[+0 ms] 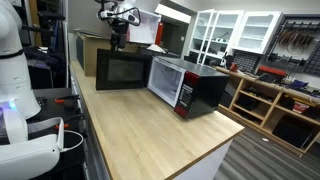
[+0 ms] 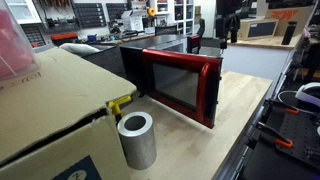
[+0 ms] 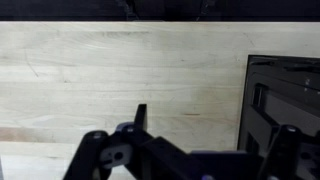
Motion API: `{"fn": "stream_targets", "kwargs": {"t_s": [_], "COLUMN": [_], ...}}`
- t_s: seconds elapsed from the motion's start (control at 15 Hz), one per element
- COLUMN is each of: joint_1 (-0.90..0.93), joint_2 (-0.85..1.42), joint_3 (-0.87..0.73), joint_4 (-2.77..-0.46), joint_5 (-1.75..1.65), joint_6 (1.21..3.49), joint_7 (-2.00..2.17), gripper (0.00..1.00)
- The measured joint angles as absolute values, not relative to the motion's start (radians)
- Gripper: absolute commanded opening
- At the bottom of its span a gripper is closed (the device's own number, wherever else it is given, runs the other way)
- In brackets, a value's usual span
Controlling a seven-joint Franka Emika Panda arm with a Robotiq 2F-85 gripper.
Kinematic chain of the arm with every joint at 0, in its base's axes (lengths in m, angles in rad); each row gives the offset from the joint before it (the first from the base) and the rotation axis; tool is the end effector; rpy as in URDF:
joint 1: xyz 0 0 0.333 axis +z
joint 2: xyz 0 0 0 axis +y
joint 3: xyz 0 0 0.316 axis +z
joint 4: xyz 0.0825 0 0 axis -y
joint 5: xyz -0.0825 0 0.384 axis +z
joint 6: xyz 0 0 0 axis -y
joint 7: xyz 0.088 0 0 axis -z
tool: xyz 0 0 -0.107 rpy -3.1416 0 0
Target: Close the microwave door
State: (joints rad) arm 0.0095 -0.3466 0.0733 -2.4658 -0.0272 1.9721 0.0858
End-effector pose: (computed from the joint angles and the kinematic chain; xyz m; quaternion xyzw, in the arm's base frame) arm 0.4111 0.0325 0.4094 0.9970 0.0016 -0.0717 0.0305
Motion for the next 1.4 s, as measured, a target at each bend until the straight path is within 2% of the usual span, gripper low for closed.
{"fn": "stream_targets", "kwargs": {"t_s": [1.4], "joint_1": [0.02], "joint_2": [-0.346], "joint_3": [0.086], "joint_4": [-2.444], "joint_5": [-0.034], "joint_6": [1.976], "joint_7": [0.087], "gripper": [1.0]}}
